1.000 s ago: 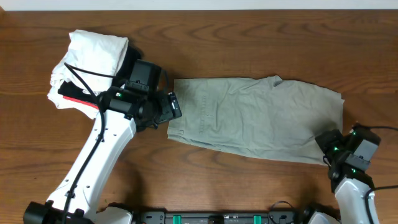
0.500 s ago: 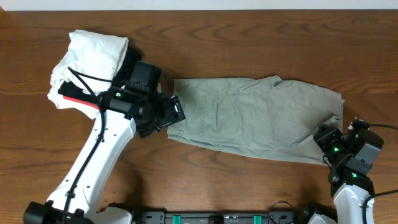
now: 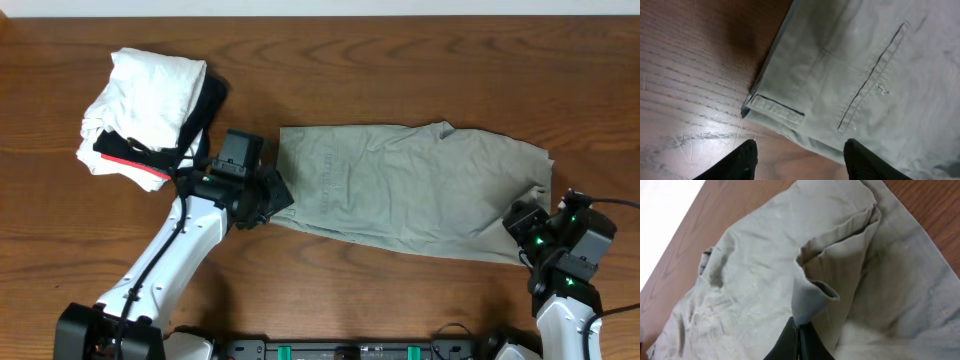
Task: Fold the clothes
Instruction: 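Grasp the pants' left waistband corner with the left gripper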
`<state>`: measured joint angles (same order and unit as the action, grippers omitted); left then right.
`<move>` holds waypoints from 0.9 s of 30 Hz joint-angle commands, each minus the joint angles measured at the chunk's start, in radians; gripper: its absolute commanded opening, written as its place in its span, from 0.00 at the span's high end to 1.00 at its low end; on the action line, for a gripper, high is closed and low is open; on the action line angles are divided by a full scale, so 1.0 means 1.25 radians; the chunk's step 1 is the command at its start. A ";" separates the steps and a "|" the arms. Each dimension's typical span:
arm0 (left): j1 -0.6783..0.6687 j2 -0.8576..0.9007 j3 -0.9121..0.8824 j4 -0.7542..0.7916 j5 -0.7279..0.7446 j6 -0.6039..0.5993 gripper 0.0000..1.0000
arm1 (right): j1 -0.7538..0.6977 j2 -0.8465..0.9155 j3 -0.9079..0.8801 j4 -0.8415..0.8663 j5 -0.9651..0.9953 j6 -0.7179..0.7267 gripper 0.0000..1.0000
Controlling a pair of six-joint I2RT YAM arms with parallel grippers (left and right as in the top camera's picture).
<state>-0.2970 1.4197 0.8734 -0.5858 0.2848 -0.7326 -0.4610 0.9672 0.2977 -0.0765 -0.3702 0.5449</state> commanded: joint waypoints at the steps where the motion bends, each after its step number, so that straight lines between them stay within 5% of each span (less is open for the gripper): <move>1: 0.002 0.005 -0.003 0.001 -0.060 -0.023 0.42 | -0.007 -0.005 -0.002 -0.002 -0.009 -0.018 0.99; 27: 0.002 0.117 -0.017 0.030 -0.090 -0.023 0.41 | -0.007 -0.005 -0.002 -0.009 0.000 -0.019 0.99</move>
<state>-0.2970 1.5600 0.8574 -0.5583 0.1944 -0.7593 -0.4610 0.9672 0.2977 -0.0849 -0.3695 0.5396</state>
